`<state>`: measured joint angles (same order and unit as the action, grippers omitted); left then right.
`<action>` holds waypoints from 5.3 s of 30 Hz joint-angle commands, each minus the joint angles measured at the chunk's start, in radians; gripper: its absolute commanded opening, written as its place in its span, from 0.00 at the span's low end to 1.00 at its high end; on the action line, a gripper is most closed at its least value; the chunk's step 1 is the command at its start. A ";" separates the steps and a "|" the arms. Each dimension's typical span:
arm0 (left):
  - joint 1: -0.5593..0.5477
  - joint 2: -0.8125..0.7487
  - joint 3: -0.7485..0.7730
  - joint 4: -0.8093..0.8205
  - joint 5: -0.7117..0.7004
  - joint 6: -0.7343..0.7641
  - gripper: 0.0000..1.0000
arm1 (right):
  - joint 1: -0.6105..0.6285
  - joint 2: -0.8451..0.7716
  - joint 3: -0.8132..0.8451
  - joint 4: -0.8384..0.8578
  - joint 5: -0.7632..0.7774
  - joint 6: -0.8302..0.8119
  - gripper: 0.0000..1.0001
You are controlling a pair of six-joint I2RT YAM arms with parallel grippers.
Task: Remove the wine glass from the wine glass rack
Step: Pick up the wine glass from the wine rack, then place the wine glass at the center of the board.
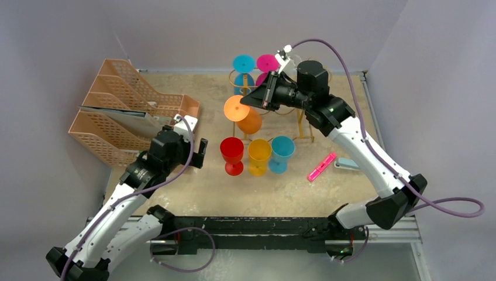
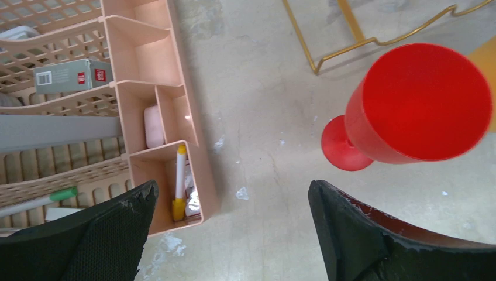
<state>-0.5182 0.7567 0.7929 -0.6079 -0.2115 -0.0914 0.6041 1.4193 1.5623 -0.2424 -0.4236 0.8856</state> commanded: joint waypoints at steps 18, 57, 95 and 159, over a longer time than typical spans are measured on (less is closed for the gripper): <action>0.003 -0.075 0.237 0.212 0.895 -0.354 1.00 | 0.005 -0.464 -0.312 0.000 -0.239 -0.399 0.00; -0.253 0.180 0.082 0.833 0.934 -0.702 0.27 | 0.005 -0.441 -0.331 0.031 -0.359 -0.324 0.00; -0.296 0.220 0.164 0.677 0.920 -0.640 0.29 | 0.005 -0.498 -0.395 0.102 -0.325 -0.270 0.00; -0.299 -0.082 0.094 0.306 0.873 -0.159 0.00 | 0.003 -0.537 -0.412 -0.123 0.188 -0.238 0.72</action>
<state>-0.8131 0.6830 0.8822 -0.2733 0.6674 -0.3027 0.6094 0.8520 1.1107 -0.4057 -0.1047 0.6186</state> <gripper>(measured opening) 0.012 0.715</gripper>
